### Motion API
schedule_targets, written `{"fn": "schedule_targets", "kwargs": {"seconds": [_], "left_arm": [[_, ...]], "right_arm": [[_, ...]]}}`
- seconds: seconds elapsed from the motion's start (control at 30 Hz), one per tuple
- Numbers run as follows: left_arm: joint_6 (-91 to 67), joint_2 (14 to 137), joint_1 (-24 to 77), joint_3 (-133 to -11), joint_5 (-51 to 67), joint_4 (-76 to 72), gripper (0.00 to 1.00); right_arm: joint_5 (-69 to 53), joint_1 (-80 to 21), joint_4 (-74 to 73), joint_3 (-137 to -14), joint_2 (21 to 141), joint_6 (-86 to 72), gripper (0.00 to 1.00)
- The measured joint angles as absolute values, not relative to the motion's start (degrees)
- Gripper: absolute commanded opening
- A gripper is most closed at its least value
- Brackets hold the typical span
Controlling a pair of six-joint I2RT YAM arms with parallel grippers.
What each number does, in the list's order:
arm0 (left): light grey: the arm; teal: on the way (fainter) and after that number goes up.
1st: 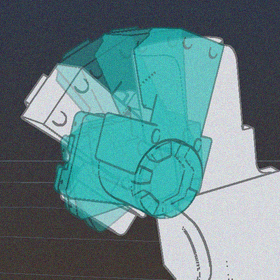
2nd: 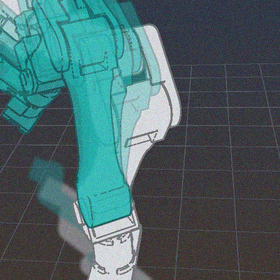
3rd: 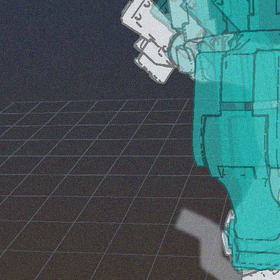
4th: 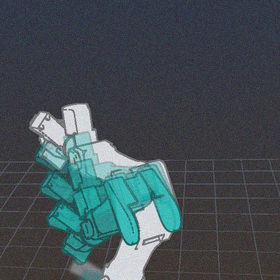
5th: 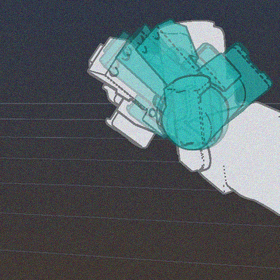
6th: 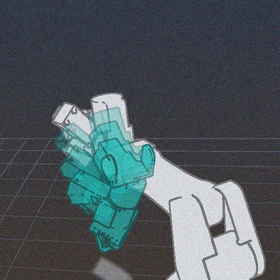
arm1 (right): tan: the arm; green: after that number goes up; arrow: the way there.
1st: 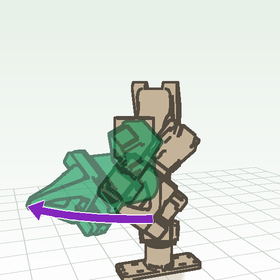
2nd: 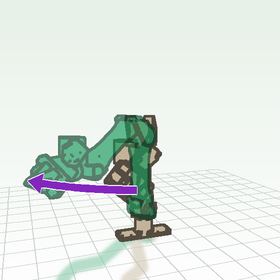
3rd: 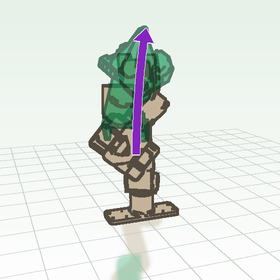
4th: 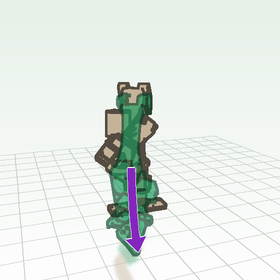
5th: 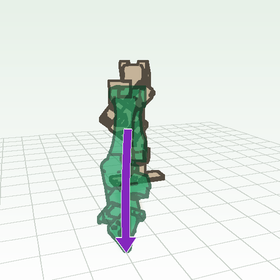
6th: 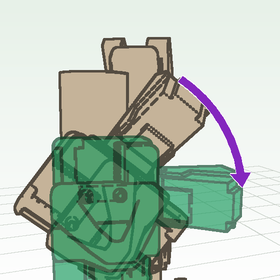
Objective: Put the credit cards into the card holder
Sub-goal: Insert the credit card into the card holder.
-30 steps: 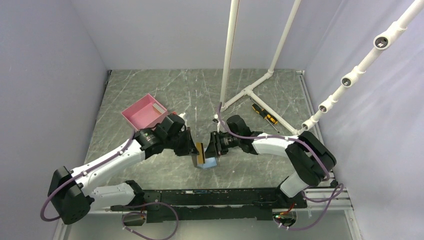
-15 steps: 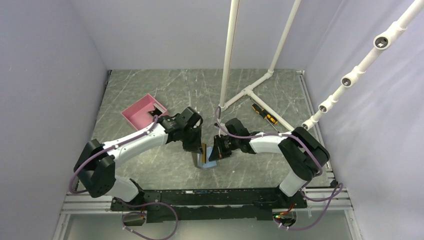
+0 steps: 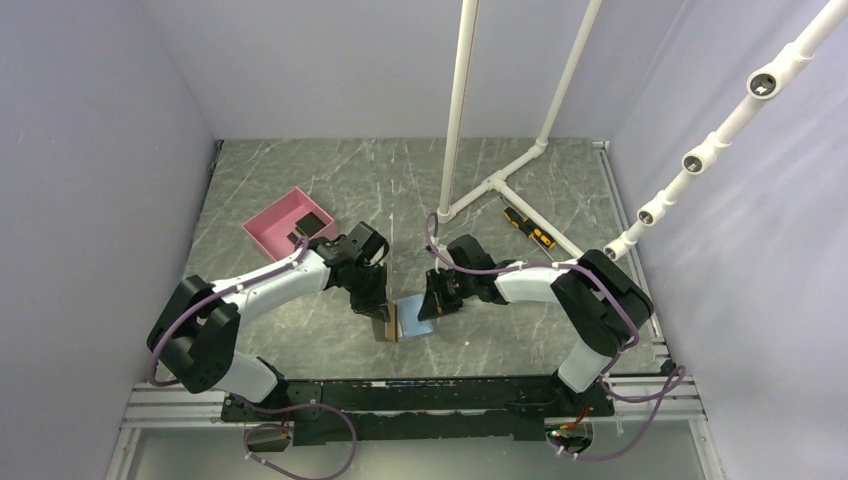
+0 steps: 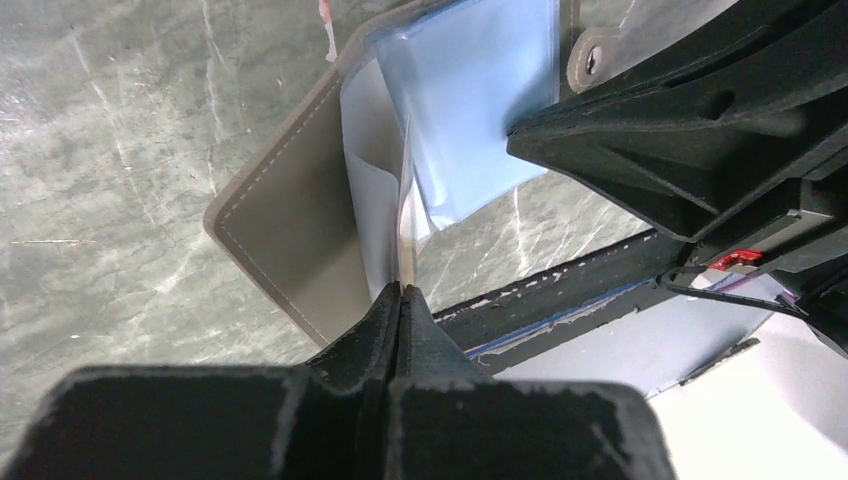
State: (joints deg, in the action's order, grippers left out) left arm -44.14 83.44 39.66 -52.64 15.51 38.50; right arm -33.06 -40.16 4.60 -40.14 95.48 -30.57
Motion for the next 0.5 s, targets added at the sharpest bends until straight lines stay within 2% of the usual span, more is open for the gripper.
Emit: {"fn": "schedule_targets", "kwargs": {"seconds": [0.5], "left_arm": [[-44.91, 83.53, 34.63, -45.8, 23.97, 29.34, 0.0]], "right_arm": [[-33.06, -40.16, 4.58, -40.58, 96.23, -30.37, 0.0]]}}
